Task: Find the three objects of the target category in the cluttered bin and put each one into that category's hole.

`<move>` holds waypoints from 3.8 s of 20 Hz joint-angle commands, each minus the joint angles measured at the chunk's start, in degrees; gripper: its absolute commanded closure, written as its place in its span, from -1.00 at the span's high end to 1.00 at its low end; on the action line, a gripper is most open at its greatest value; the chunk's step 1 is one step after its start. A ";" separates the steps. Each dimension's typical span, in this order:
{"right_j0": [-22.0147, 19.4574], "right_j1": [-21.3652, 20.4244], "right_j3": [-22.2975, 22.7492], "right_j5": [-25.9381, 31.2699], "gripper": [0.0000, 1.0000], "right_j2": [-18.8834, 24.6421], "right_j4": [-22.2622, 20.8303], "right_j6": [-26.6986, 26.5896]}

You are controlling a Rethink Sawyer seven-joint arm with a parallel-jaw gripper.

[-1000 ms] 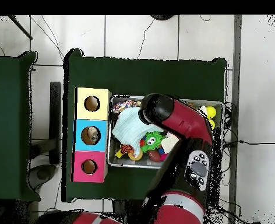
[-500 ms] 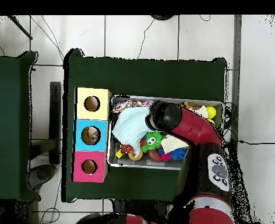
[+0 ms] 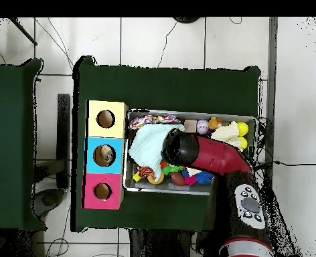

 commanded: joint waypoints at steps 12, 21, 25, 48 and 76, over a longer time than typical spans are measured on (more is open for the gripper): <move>-4.38 -1.33 7.24 -6.40 -1.00 18.58 -18.30 -10.56; -3.44 -3.60 6.98 -3.95 -1.00 19.80 -20.92 -7.46; -1.60 -5.94 5.94 -0.06 -1.00 19.31 -20.17 -6.32; -5.92 -13.26 8.33 7.23 -1.00 26.41 -16.49 -10.00; -7.48 -12.41 11.25 7.45 -1.00 33.75 -19.75 -9.11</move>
